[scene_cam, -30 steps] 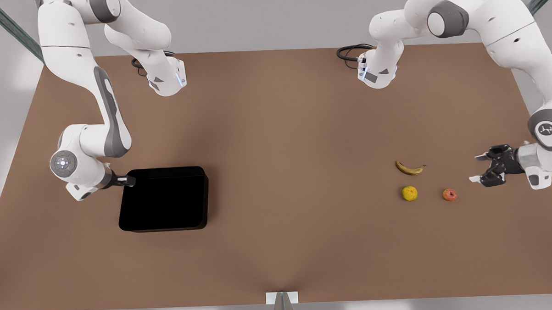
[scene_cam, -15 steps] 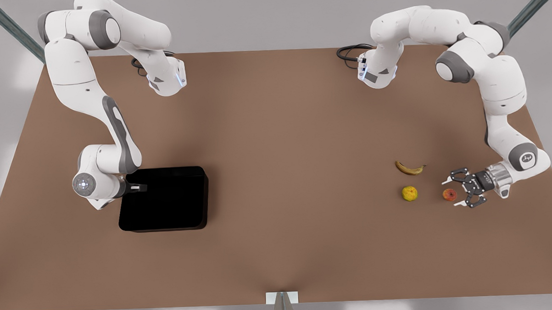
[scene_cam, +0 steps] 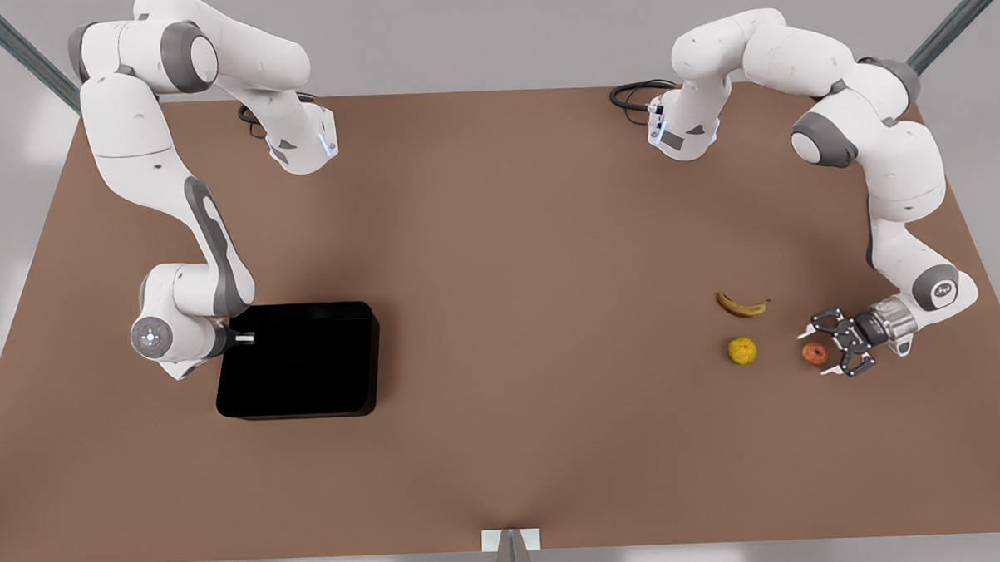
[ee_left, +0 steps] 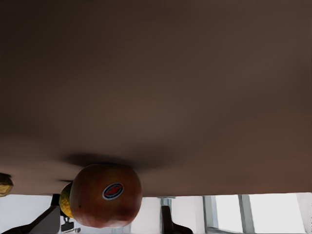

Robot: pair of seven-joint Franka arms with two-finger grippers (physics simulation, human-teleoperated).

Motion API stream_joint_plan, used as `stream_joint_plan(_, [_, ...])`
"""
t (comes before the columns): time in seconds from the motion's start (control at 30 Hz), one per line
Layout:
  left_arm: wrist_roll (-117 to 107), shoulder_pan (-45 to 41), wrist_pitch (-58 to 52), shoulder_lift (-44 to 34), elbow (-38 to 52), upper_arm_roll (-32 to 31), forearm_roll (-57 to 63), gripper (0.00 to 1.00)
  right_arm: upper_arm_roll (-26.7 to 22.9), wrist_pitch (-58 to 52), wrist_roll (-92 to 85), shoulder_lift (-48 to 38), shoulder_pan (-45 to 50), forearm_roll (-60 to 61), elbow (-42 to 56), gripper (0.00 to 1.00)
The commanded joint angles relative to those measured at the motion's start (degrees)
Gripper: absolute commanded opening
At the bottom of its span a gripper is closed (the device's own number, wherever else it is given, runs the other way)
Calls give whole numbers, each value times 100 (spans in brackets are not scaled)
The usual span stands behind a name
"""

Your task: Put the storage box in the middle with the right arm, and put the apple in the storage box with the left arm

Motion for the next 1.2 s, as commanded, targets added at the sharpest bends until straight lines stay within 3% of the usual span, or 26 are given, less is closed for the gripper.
stream_joint_plan(0.0, [-18,0,11,-3,4,-9,-40,100,0,0,0,0,0,0,0,21])
stream_joint_plan(0.3, [-18,-9,467,-39,-5,-229,74,97,9,-343,-184,-53,26,0,220,21])
stream_joint_plan(0.33, [-36,-9,494,-47,-14,-237,118,94,18,-352,-237,-71,44,0,272,21])
stream_joint_plan(0.4, [-45,-18,503,-39,-14,-237,109,79,53,-352,-457,-167,70,9,334,21])
stream_joint_plan(0.5, [-45,-44,547,-30,-14,-229,118,65,53,-352,-404,-176,738,35,685,21])
stream_joint_plan(0.73, [-45,-44,608,-30,-14,-229,118,61,53,-343,-360,395,2742,79,1977,21])
stream_joint_plan(0.77, [-44,-44,617,-21,-22,-237,118,60,35,-334,-378,641,3006,719,2320,21])
stream_joint_plan(1.0, [-53,-44,635,-21,-57,-237,109,54,35,-238,-369,1406,3788,1037,3006,21])
stream_joint_plan(1.03, [-71,-44,626,-30,-57,-237,109,52,35,-238,-369,1459,3832,1037,3050,33])
stream_joint_plan(1.1, [-308,-44,573,-82,-22,-229,118,52,35,-229,-378,1485,3841,1037,3041,100])
stream_joint_plan(1.17, [-896,-44,520,-179,162,-229,267,52,35,-229,-422,1494,3841,1029,3050,100])
